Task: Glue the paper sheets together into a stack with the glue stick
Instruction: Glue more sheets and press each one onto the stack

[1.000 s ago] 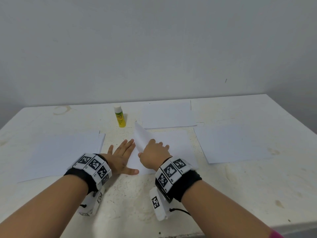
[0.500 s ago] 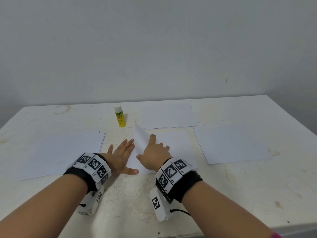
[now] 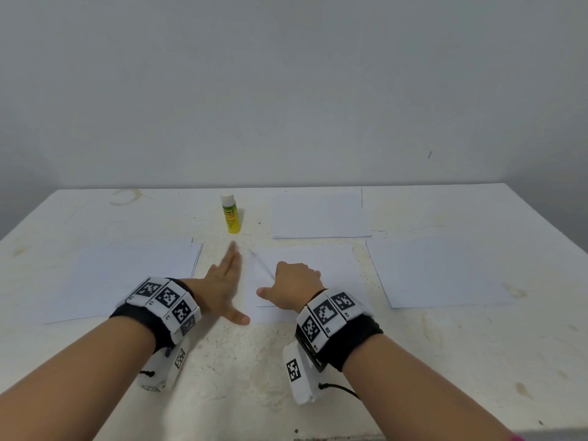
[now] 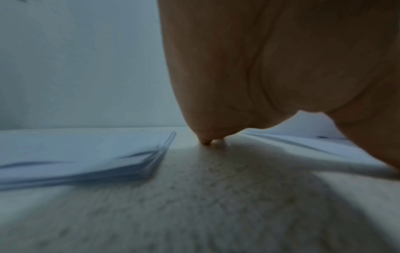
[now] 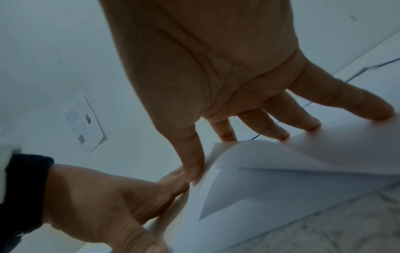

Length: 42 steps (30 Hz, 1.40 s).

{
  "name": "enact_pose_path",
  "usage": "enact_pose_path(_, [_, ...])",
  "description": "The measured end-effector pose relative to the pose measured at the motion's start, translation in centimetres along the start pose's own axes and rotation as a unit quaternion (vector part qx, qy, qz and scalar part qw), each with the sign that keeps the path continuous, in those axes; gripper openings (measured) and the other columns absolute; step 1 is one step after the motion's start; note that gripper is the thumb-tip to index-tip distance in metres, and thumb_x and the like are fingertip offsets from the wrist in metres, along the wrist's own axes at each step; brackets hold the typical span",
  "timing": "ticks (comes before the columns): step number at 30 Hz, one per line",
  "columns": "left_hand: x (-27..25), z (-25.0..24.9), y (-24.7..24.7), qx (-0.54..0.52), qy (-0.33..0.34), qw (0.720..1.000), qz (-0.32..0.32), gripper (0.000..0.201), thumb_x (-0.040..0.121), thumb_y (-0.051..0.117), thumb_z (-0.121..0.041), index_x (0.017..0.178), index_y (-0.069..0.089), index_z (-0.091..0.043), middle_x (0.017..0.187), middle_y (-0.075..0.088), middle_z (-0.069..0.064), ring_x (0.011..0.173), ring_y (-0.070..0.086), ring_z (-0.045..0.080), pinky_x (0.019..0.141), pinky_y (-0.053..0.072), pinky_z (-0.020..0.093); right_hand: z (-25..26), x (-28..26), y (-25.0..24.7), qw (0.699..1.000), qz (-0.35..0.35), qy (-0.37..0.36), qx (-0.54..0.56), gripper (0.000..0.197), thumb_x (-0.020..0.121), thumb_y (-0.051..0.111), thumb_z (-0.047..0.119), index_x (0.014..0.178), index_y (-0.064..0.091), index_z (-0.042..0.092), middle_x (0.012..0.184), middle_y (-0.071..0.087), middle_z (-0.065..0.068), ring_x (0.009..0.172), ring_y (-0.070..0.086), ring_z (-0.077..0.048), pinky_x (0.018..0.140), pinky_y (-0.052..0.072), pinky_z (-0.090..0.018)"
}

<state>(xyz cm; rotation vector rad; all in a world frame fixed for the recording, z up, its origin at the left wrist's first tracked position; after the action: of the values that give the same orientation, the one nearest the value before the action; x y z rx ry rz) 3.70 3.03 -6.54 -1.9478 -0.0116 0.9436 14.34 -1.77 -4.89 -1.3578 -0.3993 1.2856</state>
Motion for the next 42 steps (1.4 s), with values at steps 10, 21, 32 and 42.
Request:
enact_pose_path(10, [-0.8, 0.4, -0.1, 0.004, -0.045, 0.999, 0.017, 0.176, 0.015, 0.033, -0.103, 0.142, -0.030, 0.000, 0.147, -0.043, 0.011, 0.142, -0.029, 0.024, 0.118, -0.006, 0.037, 0.1, -0.1, 0.2, 1.000, 0.000, 0.002, -0.002, 0.076, 0.083, 0.056, 0.064, 0.136, 0.039, 0.011, 0.137, 0.050, -0.009, 0.132, 0.039, -0.032, 0.111, 0.026, -0.051])
enact_pose_path(21, [-0.7, 0.7, 0.1, 0.005, -0.087, 0.996, 0.003, 0.134, 0.074, 0.065, -0.066, 0.143, -0.029, 0.001, 0.151, -0.037, 0.013, 0.142, -0.029, 0.025, 0.115, -0.012, 0.035, -0.2, 1.0, 1.9, 0.999, 0.033, 0.020, -0.002, 0.075, 0.081, 0.067, 0.047, 0.139, 0.031, 0.019, 0.142, 0.042, -0.016, 0.139, 0.020, -0.040, 0.109, 0.022, -0.059])
enact_pose_path(32, [0.1, 1.3, 0.3, 0.047, -0.075, 0.996, 0.014, 0.144, 0.054, 0.051, -0.080, 0.144, -0.028, 0.000, 0.152, -0.036, 0.012, 0.142, -0.029, 0.026, 0.117, -0.010, 0.037, -0.3, 2.1, 2.9, 0.997, 0.054, 0.042, -0.022, 0.082, 0.083, 0.064, 0.048, 0.147, 0.020, 0.022, 0.152, 0.026, -0.020, 0.143, 0.005, -0.044, 0.108, 0.022, -0.066])
enact_pose_path(42, [0.2, 1.4, 0.2, 0.034, -0.078, 0.996, -0.011, 0.128, 0.079, 0.065, -0.062, 0.145, -0.025, 0.001, 0.153, -0.033, 0.013, 0.143, -0.027, 0.027, 0.116, -0.009, 0.036, 0.3, 0.4, 1.6, 0.997, 0.051, 0.001, -0.063, 0.078, 0.087, 0.061, 0.047, 0.148, 0.023, 0.016, 0.147, 0.037, -0.016, 0.142, 0.017, -0.040, 0.114, 0.015, -0.059])
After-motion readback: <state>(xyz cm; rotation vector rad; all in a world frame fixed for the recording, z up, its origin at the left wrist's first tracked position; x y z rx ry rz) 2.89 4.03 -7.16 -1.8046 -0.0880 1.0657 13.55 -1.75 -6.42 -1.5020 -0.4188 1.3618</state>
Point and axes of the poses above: each hand's wrist, its own x-axis towards the middle knuckle, its own y-axis out of the palm, z = x × y, the point moved 9 cm from there along x, towards the middle knuckle
